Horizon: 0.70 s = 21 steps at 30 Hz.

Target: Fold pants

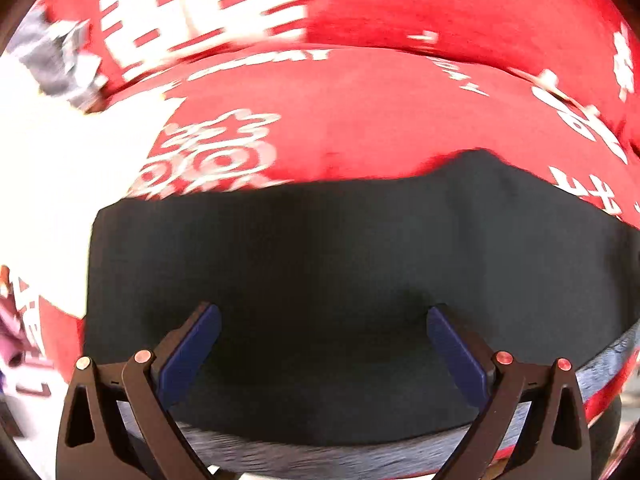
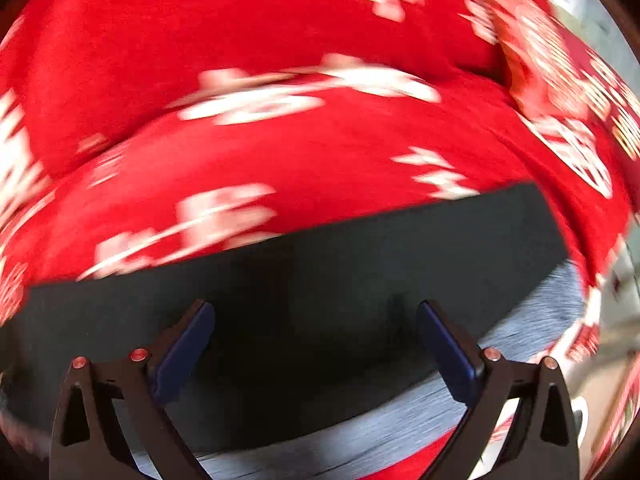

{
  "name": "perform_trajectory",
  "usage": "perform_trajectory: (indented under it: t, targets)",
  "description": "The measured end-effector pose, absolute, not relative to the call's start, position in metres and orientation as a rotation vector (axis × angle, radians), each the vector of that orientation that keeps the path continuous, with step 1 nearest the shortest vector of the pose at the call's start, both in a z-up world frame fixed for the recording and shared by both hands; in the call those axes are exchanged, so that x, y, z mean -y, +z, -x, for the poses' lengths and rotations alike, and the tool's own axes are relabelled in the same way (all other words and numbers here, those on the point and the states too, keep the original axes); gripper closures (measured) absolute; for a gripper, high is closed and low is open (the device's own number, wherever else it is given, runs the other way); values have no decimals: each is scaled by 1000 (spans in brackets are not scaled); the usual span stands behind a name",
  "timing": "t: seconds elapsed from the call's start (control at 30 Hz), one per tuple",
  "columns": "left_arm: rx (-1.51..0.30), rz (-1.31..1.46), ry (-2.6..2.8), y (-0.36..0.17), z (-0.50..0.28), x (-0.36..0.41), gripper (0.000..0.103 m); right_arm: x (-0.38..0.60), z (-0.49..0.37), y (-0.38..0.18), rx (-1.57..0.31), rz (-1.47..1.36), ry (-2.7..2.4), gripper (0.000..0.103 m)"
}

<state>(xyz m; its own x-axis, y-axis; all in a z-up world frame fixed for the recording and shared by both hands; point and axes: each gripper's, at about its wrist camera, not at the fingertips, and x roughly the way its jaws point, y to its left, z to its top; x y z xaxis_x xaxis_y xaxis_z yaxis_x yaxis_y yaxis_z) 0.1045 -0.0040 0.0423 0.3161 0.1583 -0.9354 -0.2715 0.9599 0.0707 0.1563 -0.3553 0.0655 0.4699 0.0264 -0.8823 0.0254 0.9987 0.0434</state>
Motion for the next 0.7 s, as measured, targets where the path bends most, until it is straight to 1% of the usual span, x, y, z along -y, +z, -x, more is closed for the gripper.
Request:
perform_trajectory:
  t: [0.17, 0.23, 0.33, 0.47, 0.7]
  targets:
    - [-1203, 154, 357, 39, -83, -34, 0, 230, -137, 69, -1063, 94, 235, 2]
    - [-1208, 155, 370, 34, -77, -44, 0, 186, -129, 62, -1089, 129, 314, 2]
    - [-1218, 145, 400, 25, -69, -56, 0, 147, -124, 49, -1135, 221, 350, 2]
    - [-1209, 102, 377, 26, -61, -56, 0, 161, -126, 44, -1140, 208, 313, 1]
    - [-1201, 150, 369, 26, -40, -77, 0, 236, -143, 54, -1180, 114, 159, 0]
